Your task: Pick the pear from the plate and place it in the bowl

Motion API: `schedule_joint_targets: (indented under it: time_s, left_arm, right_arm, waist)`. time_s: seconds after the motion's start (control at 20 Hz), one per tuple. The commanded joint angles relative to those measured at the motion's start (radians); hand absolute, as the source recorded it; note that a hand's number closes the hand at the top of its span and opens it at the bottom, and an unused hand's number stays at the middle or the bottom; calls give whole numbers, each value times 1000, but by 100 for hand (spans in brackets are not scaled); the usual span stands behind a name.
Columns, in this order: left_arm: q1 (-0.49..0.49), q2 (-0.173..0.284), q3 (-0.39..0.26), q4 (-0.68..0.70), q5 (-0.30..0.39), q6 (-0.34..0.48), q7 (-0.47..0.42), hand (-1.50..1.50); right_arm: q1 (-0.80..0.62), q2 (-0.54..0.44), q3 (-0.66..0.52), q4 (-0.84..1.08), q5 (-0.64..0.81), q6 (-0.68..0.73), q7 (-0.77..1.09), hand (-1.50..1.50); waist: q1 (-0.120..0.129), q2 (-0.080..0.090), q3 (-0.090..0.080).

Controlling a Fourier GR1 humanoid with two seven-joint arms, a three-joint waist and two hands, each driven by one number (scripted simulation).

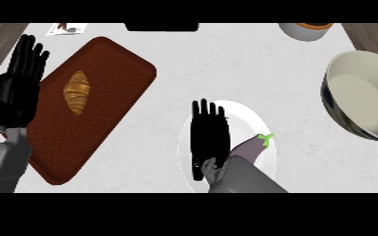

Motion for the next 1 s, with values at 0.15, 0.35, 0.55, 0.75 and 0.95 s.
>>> schedule_joint_targets:
  time_s: [0.15,0.35,0.55,0.75,0.95]
  left_arm:
    - [31,-2,29,-66,-13,-7,41,0]
    - [36,-46,20,-63,-32,4,20,0]
    - [14,-39,39,-50,-49,-5,45,0]
    - [-14,-34,46,-100,-63,-7,103,0]
    - [2,-30,100,-49,-50,-60,74,0]
  right_arm:
    - [18,15,-27,70,28,-20,88,-150]
    - [34,15,-77,88,35,25,69,-150]
    - [45,15,-95,92,63,25,63,-150]
    - [45,-25,-108,114,133,-39,-87,150]
    - [104,8,-61,97,223,-76,-89,150]
  waist:
    - [1,-1,0]
    - [-3,-1,0]
    - [-6,-1,0]
    - [-4,-1,0]
    - [-5,-1,0]
